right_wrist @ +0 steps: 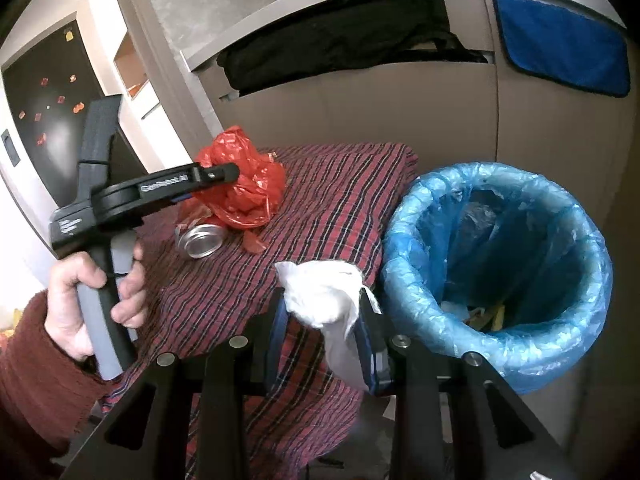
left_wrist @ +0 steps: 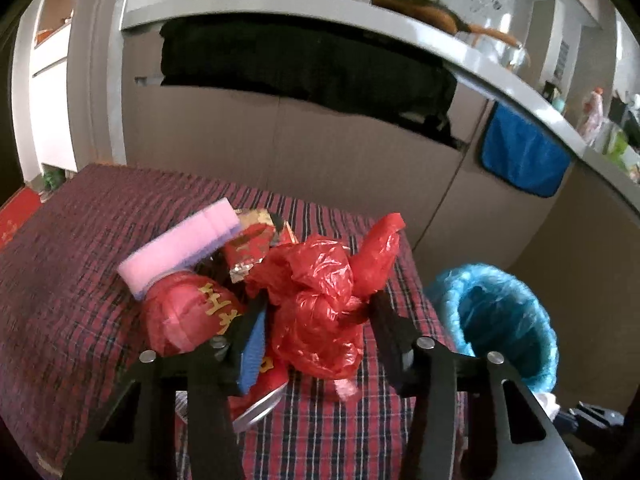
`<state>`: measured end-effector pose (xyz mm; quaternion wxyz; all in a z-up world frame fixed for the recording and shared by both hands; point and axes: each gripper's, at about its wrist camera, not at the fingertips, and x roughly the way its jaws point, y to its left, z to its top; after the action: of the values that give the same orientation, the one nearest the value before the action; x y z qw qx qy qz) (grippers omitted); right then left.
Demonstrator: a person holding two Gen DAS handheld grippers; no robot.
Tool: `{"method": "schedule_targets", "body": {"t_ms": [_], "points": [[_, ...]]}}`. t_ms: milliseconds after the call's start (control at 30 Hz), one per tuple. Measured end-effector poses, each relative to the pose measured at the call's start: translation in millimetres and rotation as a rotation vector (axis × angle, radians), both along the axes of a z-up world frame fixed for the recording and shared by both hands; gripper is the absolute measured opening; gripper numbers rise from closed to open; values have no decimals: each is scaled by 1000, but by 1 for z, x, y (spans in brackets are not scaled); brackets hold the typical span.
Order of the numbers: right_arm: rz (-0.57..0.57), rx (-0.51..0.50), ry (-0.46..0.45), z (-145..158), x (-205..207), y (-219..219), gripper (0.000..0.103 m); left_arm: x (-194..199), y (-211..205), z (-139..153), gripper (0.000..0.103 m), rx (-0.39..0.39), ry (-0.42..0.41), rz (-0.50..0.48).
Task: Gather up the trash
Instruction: 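Grasp the red plastic bag with the left tool and lift it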
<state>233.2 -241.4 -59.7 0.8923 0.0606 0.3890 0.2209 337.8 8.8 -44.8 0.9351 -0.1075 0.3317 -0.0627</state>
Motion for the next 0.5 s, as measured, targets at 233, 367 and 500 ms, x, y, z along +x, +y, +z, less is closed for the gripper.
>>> {"method": "schedule_targets", "body": {"t_ms": [233,367,500], "points": [[0,-17,-34,12,-2,5,30,-33,5,33,45,57,-108,25],[-8,-51,-81,25,-7,6,30,-49,12,59,45,43,-148,21],[-15,-49,-126,42,-10,2,30,-61,16,77,45,19,-170,17]]}}
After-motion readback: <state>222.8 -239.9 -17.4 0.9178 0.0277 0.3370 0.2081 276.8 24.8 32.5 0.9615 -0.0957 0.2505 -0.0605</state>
